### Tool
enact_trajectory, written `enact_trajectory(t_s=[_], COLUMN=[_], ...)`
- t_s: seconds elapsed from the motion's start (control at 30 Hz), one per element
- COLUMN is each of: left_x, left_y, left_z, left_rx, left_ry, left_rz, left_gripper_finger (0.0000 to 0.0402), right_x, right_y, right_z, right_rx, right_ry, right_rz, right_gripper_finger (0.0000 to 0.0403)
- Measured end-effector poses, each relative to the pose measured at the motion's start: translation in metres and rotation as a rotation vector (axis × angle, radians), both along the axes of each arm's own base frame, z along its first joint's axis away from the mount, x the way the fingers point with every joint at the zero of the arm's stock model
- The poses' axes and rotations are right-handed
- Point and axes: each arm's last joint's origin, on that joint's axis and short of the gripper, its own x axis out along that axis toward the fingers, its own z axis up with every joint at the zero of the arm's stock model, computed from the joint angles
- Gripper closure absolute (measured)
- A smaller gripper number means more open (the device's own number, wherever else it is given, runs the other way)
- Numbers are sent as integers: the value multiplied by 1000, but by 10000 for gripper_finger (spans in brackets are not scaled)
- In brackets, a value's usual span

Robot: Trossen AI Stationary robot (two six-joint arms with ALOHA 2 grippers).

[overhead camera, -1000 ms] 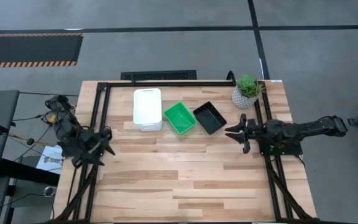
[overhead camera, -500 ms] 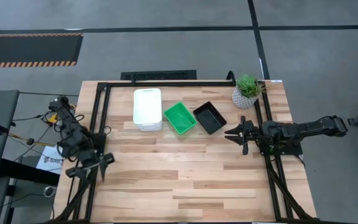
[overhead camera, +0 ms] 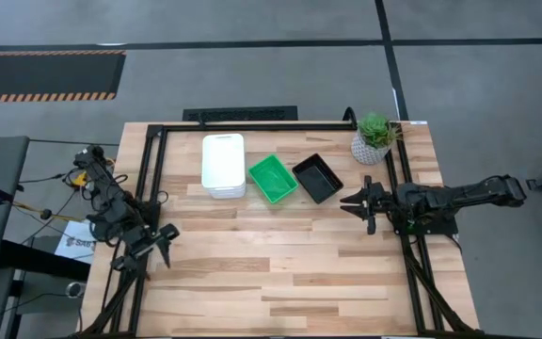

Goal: Stack baskets by color
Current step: Return to Home Position

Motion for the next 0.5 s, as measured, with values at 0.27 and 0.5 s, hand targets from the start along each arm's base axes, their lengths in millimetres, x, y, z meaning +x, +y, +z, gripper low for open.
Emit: enact_trajectory(t_s=[0.27, 0.5], left_x=[3, 3], left_y=[2, 2], left_z=[-2, -2], left_rx=[-2, 5], left_ry=[31, 23], left_rz=[119, 119], left_gripper_finger=[148, 148], right_x=[0, 0], right_y=[0, 0], right_z=[0, 0], right_rx=[0, -1], right_ry=[1, 2], right_rz=[0, 1], right_gripper_finger=[273, 273])
